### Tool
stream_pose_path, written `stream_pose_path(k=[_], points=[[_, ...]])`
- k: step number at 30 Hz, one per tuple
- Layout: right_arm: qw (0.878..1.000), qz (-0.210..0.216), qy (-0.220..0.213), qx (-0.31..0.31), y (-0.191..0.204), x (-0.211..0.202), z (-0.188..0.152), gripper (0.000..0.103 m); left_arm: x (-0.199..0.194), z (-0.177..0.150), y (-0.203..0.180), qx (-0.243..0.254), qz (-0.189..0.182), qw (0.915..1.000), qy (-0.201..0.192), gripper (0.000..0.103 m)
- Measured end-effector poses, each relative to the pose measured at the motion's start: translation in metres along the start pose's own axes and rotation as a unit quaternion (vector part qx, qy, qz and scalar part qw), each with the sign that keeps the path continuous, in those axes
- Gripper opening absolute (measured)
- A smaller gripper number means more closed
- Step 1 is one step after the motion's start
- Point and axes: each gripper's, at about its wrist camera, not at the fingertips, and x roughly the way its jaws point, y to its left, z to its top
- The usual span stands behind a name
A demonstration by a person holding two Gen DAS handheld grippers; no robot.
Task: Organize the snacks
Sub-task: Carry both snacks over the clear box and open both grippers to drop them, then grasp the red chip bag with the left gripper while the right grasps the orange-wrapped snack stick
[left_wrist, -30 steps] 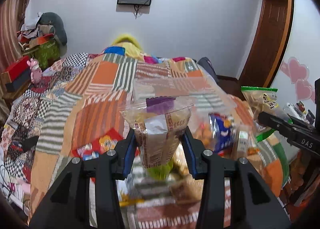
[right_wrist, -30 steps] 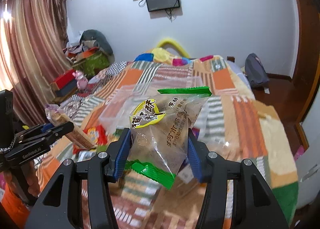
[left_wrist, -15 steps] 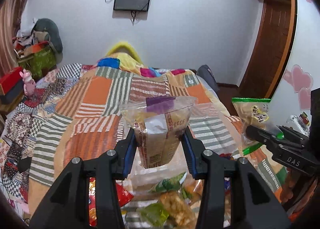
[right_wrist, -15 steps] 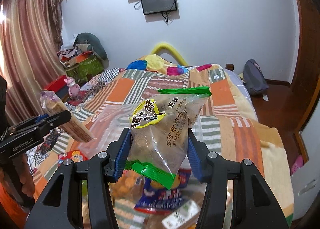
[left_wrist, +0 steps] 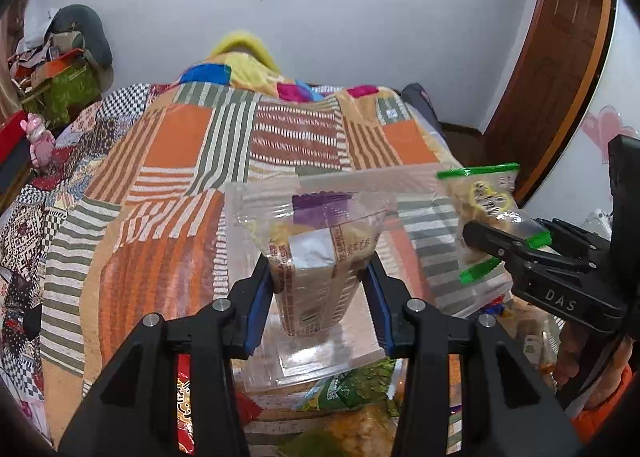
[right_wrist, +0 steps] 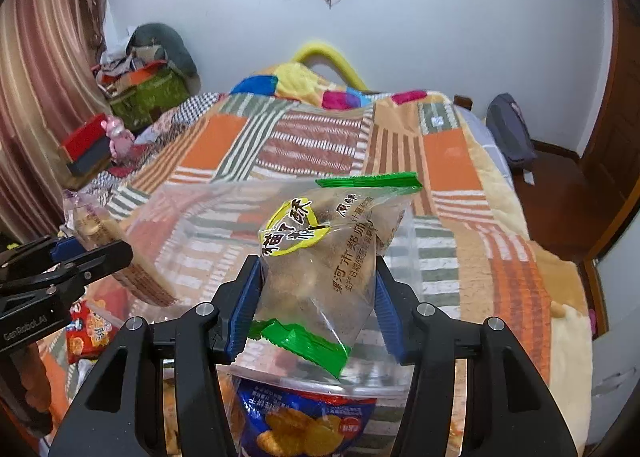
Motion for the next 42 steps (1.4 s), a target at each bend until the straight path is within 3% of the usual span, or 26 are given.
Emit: stream_pose_path(k=[3,5,20,26,32,36,42], points=[[1.000,0.000,0.003,-0.003,0.001,-0.001,0.000,0.050,0.005,0.000,0.000,-0.002,0.005,1.0000,0.007,0.046],[1.000,0.001,0.002,-0.009,0.002,-0.005,0.001,0.051,0.002,0.000,0.001,-0.003,0.011,0.9999,0.000,0.053],[0.999,-0.001,-0.046,-0.003,-0.006,-0.069,-0.013,0.057,-0.081,-0.013,0.009,0.018,0.018,0.9979,-0.060,0.067],[0.999,-0.015,-0.048,0.001,-0.009,-0.085,-0.031,0.059,-0.098,-0.038,0.034,0.021,0.044,0.9977,-0.048,0.071],[0.999,-0.029,-0.034,0.016,-0.020,-0.085,-0.050,0.060,-0.083,-0.068,0.067,0.015,0.070,0.9974,-0.009,0.075],[0.999,-0.044,-0.012,0.023,-0.028,-0.079,-0.066,0.060,-0.065,-0.086,0.089,0.011,0.066,0.9976,0.017,0.089],[0.997,-0.052,0.026,0.046,-0.040,-0.067,-0.091,0.060,-0.034,-0.102,0.105,0.024,0.062,0.9969,0.042,0.097]])
